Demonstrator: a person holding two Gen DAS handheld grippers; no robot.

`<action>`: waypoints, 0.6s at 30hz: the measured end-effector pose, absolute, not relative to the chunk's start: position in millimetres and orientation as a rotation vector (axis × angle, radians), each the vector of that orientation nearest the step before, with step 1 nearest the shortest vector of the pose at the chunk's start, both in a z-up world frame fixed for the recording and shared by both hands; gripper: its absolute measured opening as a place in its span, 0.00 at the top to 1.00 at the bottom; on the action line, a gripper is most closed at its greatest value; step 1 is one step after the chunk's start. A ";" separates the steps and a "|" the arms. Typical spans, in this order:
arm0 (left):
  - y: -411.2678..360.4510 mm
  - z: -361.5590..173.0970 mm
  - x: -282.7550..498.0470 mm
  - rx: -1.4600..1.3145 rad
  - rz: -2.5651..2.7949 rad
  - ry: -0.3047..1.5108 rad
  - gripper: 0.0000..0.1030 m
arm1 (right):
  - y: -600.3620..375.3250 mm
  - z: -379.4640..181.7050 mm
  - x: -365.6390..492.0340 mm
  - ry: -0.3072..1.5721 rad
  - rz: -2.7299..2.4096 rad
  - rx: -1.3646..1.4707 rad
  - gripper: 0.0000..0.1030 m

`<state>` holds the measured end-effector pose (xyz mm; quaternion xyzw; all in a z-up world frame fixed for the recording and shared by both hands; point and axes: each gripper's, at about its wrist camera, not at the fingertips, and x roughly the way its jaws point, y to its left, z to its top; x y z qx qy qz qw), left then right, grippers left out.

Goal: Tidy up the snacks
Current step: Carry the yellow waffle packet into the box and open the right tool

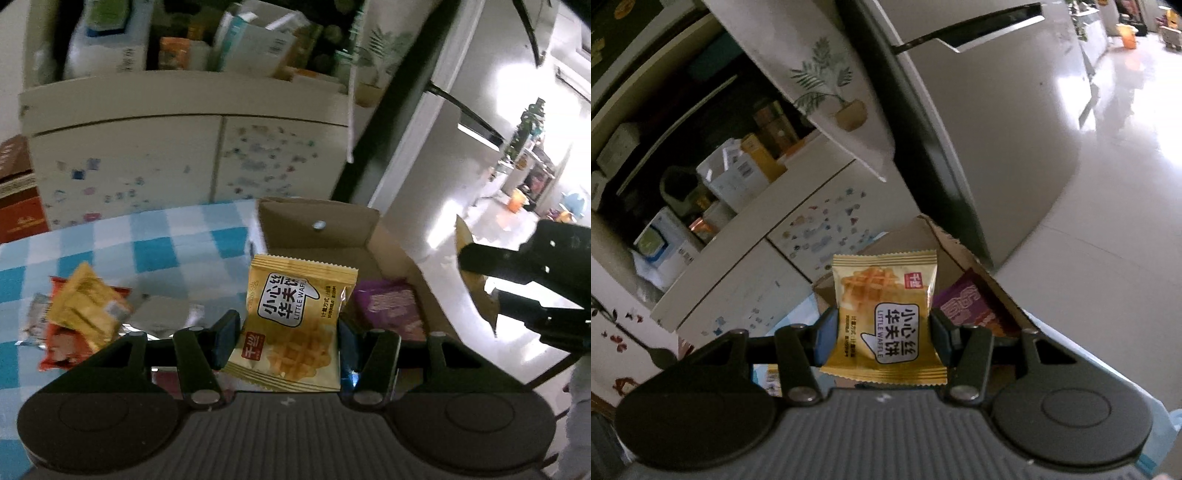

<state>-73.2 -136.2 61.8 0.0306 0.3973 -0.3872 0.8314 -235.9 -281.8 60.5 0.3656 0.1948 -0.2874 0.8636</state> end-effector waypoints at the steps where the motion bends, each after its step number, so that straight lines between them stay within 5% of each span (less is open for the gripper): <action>1: -140.5 60.6 -74.5 0.067 -0.831 0.844 0.40 | -282.8 60.2 -236.6 0.408 -0.608 0.771 0.48; 12: -178.5 51.6 -92.4 0.115 -0.947 0.827 0.37 | -293.3 53.7 -241.5 0.408 -0.684 0.818 0.45; 18: -178.7 59.0 -104.1 0.137 -0.980 0.764 0.14 | -297.2 53.2 -245.1 0.384 -0.711 0.847 0.37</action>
